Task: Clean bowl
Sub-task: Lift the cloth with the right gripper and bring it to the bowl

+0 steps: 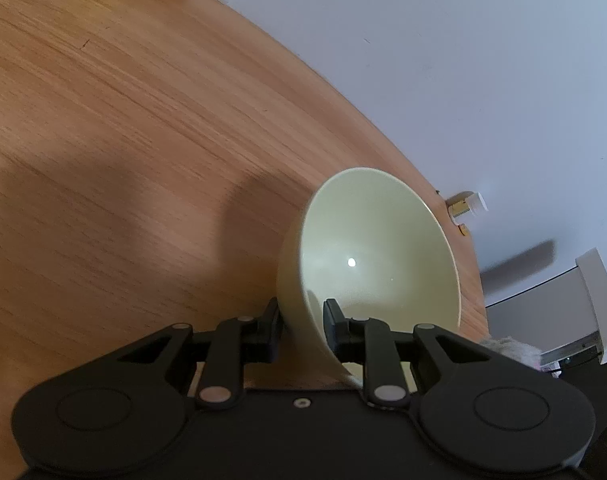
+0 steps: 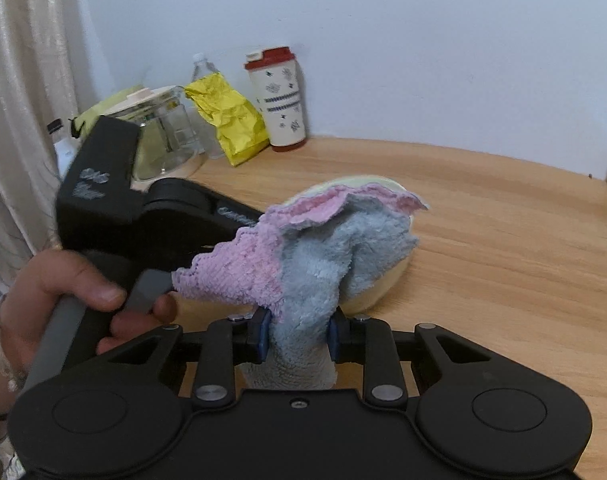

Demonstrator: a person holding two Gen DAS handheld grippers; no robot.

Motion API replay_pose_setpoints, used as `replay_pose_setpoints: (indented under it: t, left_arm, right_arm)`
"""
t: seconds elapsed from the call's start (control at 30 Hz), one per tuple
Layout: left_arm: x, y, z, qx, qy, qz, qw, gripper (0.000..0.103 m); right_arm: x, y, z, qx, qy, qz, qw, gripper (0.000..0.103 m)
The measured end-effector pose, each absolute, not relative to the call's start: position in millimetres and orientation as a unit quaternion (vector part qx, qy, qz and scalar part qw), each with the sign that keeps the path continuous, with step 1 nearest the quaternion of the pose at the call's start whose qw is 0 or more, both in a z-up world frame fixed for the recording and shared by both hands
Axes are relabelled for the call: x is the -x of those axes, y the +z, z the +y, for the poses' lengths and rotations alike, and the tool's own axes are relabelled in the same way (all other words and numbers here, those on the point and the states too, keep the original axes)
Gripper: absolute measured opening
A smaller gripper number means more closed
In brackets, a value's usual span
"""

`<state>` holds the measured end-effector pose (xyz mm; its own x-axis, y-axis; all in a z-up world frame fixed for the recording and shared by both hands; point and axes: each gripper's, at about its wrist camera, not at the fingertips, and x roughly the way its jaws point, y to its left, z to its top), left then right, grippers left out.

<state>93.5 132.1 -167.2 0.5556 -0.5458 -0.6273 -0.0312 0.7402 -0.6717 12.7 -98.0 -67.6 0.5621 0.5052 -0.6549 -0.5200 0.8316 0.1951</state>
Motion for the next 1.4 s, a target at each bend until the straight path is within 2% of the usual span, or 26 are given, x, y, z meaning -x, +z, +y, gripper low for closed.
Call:
replay_pose_setpoints:
  t: [0.37,0.6,0.77,0.93,0.97,1.4]
  left_arm:
    - [-97,-169,140,0.311,-0.18,0.444,0.821,0.021]
    - [-98,-170,150,0.302,-0.193,0.443,0.822,0.02]
    - [-100,-170,152,0.293,-0.194,0.442,0.826,0.015]
    - [-92,-170,150,0.29,-0.186,0.44,0.829,0.014]
    - [-70,-169,141,0.296,-0.166,0.434,0.834,0.014]
    - [-67,-151,132,0.211,-0.186,0.422,0.862,0.016]
  right_arm:
    - [-30,-88,-99,0.032,0.282,0.39,0.876,0.03]
    - [-28,-79,-107,0.085,0.271,0.38,0.88,0.03]
    - [-30,-63,-125,0.102,0.252,0.36,0.892,0.03]
    - [-33,-61,-138,0.099,0.242,0.348,0.9,0.03]
    - [-33,-64,-136,0.112,0.244,0.344,0.9,0.03]
    - [-29,-102,-106,0.239,0.276,0.31,0.878,0.03]
